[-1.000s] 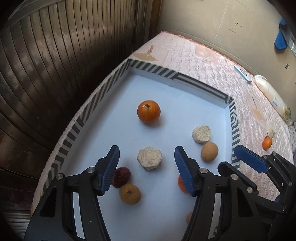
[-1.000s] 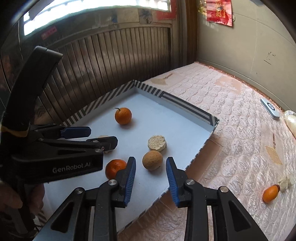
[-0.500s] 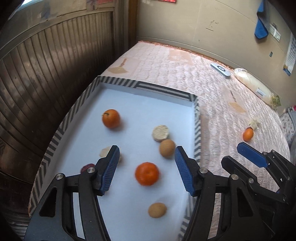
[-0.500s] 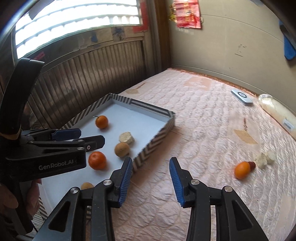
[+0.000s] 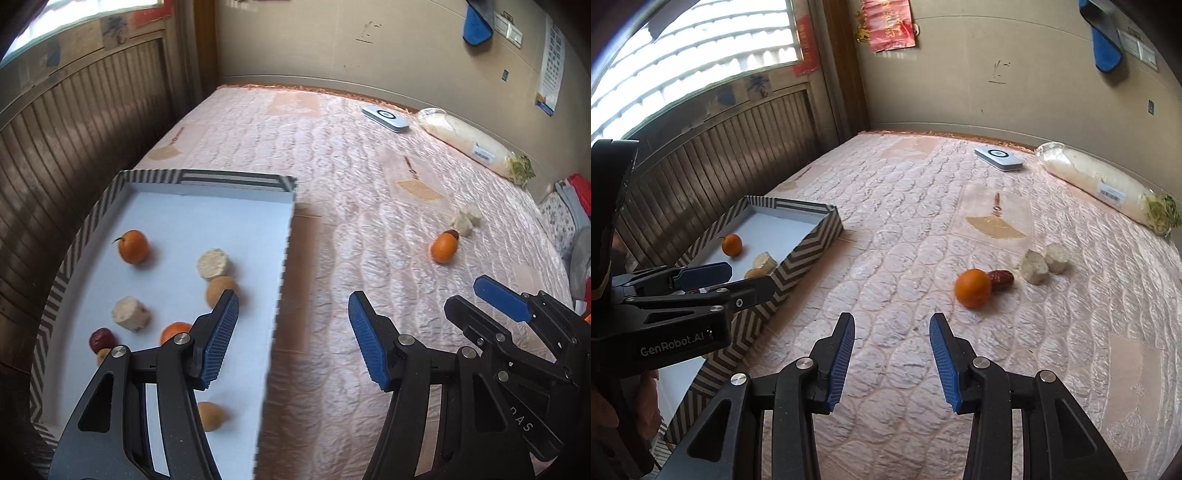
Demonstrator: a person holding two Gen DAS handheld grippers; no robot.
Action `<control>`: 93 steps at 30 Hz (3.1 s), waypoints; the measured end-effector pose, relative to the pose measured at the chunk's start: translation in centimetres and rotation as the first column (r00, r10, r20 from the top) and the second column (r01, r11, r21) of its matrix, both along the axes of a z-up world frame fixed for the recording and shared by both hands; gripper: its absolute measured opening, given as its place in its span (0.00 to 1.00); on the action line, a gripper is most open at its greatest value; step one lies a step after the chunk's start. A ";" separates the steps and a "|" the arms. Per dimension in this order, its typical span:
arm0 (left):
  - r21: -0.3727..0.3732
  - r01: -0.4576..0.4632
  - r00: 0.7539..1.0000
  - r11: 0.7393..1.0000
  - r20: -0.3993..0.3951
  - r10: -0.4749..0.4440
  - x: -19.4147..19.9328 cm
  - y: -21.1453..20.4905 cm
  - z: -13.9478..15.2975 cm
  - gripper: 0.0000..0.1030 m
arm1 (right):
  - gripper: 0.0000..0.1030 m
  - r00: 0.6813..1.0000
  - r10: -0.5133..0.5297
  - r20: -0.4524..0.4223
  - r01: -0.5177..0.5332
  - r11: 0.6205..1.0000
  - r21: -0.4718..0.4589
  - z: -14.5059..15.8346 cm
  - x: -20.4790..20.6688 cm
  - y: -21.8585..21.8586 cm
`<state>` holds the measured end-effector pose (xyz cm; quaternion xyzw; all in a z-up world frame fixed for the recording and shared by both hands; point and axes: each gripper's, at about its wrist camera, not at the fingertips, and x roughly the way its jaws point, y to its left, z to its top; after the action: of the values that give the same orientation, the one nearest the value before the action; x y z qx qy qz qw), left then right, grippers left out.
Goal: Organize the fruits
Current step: 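Withdraw both open tools toward the remaining orange and red date, then grasp the orange with the left tool while the right tool grasps the red date, then carry the orange and red date into the tray and open both tools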
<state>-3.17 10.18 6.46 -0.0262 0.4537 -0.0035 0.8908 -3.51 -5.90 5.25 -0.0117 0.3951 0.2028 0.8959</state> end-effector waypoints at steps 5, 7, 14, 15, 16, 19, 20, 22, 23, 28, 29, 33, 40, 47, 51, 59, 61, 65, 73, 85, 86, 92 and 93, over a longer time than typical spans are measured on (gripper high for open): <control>-0.010 0.033 0.999 0.999 -0.024 -0.034 0.9 -2.1 -0.6 0.60 | 0.40 0.999 -0.040 -0.002 0.040 0.999 -0.007 -0.2 0.1 -2.5; -0.017 0.047 0.998 0.999 -0.038 -0.047 1.3 -3.1 -0.9 0.60 | 0.40 0.998 -0.065 -0.009 0.065 0.998 -0.016 -0.5 0.2 -3.8; -0.042 0.113 0.991 0.993 -0.067 -0.115 3.1 -7.2 -1.4 0.60 | 0.40 0.991 -0.125 -0.045 0.124 0.992 -0.027 -1.4 1.1 -7.4; -0.042 0.124 0.989 0.991 -0.071 -0.127 3.5 -7.8 -1.5 0.60 | 0.40 0.990 -0.131 -0.047 0.130 0.991 -0.024 -1.5 1.2 -7.9; -0.042 0.137 0.987 0.990 -0.075 -0.140 3.8 -8.5 -1.6 0.60 | 0.40 0.989 -0.138 -0.049 0.137 0.990 -0.020 -1.5 1.3 -8.4; -0.025 0.166 0.982 0.986 -0.086 -0.168 5.1 -10.5 -2.0 0.60 | 0.40 0.986 -0.160 -0.056 0.159 0.987 -0.008 -1.6 1.6 -9.7; -0.019 0.176 0.980 0.984 -0.094 -0.177 5.6 -11.1 -2.2 0.60 | 0.40 0.984 -0.165 -0.060 0.165 0.986 -0.004 -1.7 1.6 -10.0; -0.006 0.193 0.976 0.981 -0.102 -0.193 6.4 -12.1 -2.6 0.60 | 0.40 0.983 -0.173 -0.065 0.174 0.985 0.003 -1.8 1.7 -10.7; 0.007 0.197 0.975 0.980 -0.106 -0.195 6.8 -12.6 -2.9 0.60 | 0.40 0.982 -0.177 -0.067 0.177 0.984 0.003 -1.9 1.8 -10.9; 0.026 0.220 0.966 0.975 -0.147 -0.214 8.5 -14.0 -4.5 0.60 | 0.40 0.978 -0.195 -0.078 0.196 0.981 0.003 -2.3 2.3 -11.6; 0.020 0.217 0.966 0.976 -0.146 -0.212 8.7 -14.0 -4.7 0.60 | 0.40 0.978 -0.195 -0.077 0.196 0.981 0.004 -2.3 2.4 -11.7; -0.023 0.217 0.969 0.976 -0.114 -0.218 8.7 -13.3 -4.5 0.40 | 0.40 0.980 -0.185 -0.073 0.186 0.983 0.003 -2.4 3.0 -11.5; -0.001 0.200 0.977 0.980 -0.082 -0.199 7.4 -11.7 -2.9 0.27 | 0.40 0.990 -0.122 -0.069 0.122 0.993 0.002 -2.9 4.6 -9.5; -0.032 0.155 0.985 0.987 -0.071 -0.157 5.3 -8.3 -2.1 0.27 | 0.40 0.998 -0.031 -0.046 0.029 0.999 -0.041 -3.4 7.2 -5.8; -0.035 0.146 0.987 0.989 -0.058 -0.148 4.4 -7.2 -1.6 0.27 | 0.40 0.999 -0.020 -0.033 0.017 0.995 -0.094 -4.2 8.9 -4.3; -0.051 0.134 0.990 0.990 -0.039 -0.136 3.3 -5.5 -1.0 0.27 | 0.27 0.999 -0.039 -0.035 0.035 0.993 -0.116 -4.4 8.5 -4.3; -0.056 0.131 0.990 0.990 -0.037 -0.133 3.0 -5.1 -0.9 0.27 | 0.27 0.999 -0.046 -0.025 0.043 0.994 -0.103 -3.9 7.4 -4.5; -0.049 0.117 0.993 0.992 -0.020 -0.118 2.1 -4.3 -0.6 0.27 | 0.27 0.999 -0.054 0.002 0.054 0.996 -0.071 -2.8 5.1 -4.3; -0.012 0.081 0.996 0.997 0.033 -0.080 0.0 -2.5 0.5 0.27 | 0.27 0.999 -0.032 0.042 0.034 0.998 -0.043 -1.1 1.3 -2.1; 0.015 -0.011 0.998 1.000 0.064 0.010 -2.6 2.1 0.6 0.27 | 0.27 0.995 0.067 0.068 -0.063 0.996 -0.061 0.1 -1.1 3.1; 0.018 -0.020 0.998 1.000 0.067 0.018 -2.8 2.5 0.7 0.27 | 0.27 0.995 0.076 0.068 -0.072 0.995 -0.062 0.2 -1.2 3.6; 0.027 -0.066 0.996 0.997 0.068 0.064 -3.8 5.3 0.5 0.26 | 0.27 0.988 0.134 0.075 -0.128 0.989 -0.076 0.4 -1.8 6.4; 0.025 -0.074 0.995 0.997 0.069 0.072 -4.0 5.8 0.5 0.26 | 0.27 0.987 0.143 0.075 -0.137 0.987 -0.078 0.5 -1.9 6.9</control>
<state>-7.18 15.94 6.95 -0.0303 0.4220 0.0346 0.9054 -5.42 1.02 5.70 -0.0803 0.3641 0.2502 0.8936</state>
